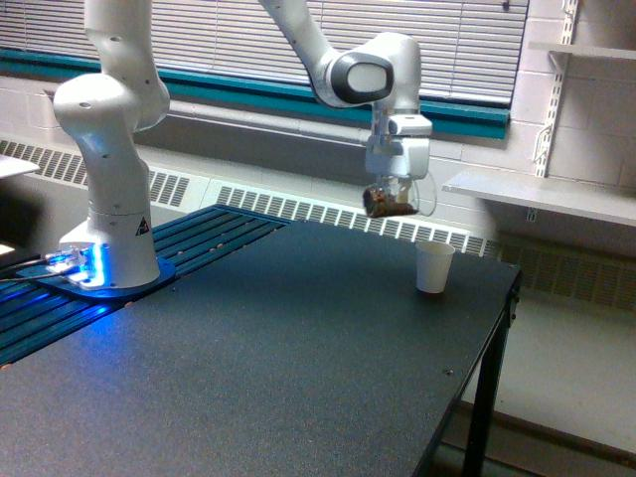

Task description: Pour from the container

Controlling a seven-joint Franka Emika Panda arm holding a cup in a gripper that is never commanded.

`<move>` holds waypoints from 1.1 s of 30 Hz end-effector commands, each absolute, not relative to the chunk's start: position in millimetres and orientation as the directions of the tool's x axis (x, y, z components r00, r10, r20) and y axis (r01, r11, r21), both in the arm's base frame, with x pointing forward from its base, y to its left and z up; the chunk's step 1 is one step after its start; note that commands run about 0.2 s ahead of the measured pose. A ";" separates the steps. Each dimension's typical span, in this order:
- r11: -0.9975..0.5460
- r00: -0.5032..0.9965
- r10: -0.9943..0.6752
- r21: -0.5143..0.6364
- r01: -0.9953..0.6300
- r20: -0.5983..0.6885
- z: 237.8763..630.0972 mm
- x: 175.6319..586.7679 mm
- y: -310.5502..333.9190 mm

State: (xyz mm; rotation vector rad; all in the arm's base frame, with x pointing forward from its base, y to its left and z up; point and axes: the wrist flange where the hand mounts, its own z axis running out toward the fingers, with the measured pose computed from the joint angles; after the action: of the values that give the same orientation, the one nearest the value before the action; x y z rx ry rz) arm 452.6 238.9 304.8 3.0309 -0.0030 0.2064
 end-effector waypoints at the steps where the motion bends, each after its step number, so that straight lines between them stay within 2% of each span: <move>1: -0.994 0.991 0.042 0.106 0.029 0.126 300.6 445.0 239.9; 33: -0.982 0.994 0.096 0.167 0.087 0.050 264.0 460.6 269.1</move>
State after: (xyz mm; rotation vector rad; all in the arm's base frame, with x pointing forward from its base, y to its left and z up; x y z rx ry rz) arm 457.0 258.8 261.9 2.9820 0.1237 0.0725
